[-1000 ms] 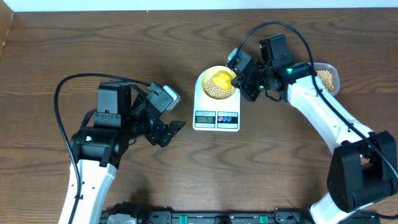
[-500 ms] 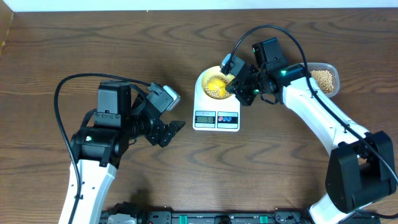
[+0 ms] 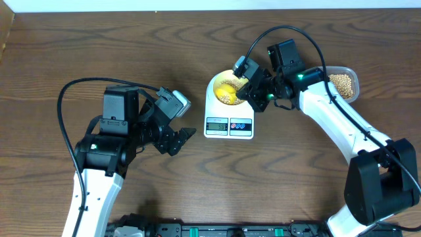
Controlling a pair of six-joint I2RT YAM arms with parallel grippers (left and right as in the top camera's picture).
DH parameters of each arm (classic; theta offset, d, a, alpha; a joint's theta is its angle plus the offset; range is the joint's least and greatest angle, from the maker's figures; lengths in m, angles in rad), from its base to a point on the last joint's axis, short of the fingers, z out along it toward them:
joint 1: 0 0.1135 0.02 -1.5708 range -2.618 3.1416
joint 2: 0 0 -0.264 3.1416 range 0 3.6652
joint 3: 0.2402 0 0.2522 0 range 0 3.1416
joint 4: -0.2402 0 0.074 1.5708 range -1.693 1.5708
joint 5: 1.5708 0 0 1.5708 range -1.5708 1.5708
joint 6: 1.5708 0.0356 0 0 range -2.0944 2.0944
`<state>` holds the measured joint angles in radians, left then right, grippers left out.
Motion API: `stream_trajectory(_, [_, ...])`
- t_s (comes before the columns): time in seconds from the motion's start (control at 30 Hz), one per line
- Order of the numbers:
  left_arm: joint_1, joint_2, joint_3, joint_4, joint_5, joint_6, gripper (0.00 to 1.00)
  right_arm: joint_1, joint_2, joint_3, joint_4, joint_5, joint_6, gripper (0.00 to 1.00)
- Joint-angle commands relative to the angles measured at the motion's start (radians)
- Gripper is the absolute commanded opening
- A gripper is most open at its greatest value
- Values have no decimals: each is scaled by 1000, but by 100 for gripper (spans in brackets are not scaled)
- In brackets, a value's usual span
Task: Scoop item into bowl and weigh 50g on scale
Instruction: 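Lower the scoop into the bowl to scoop out some soybeans, then lift the scoop holding a few soybeans above the bowl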
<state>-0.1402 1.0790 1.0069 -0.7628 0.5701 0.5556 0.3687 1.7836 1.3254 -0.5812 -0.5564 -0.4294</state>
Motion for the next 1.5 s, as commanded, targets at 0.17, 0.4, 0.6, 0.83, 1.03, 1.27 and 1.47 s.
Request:
stream_trajectory(0.17, [4,0,-4,-3,1,13,84,-43,8,2,40,-57,129,1])
stream_trajectory(0.4, [4,0,-4,-3,1,13,84,-75,8,2,52,-102,145,1])
stream_trajectory(0.6, [4,0,-4,-3,1,13,84,-89,5,2,92,-116,145,1])
stream_trajectory(0.83, [4,0,-4,-3,1,13,85,-89,-27,2,71,-116,144,1])
stream_trajectory(1.03, [4,0,-4,-3,1,13,85,-89,-58,2,111,-78,107,1])
stream_trajectory(1.27, [4,0,-4,-3,1,13,84,-89,-59,2,62,-78,100,1])
stream_trajectory(1.47, [4,0,-4,-3,1,13,84,-88,-59,2,185,-77,100,1])
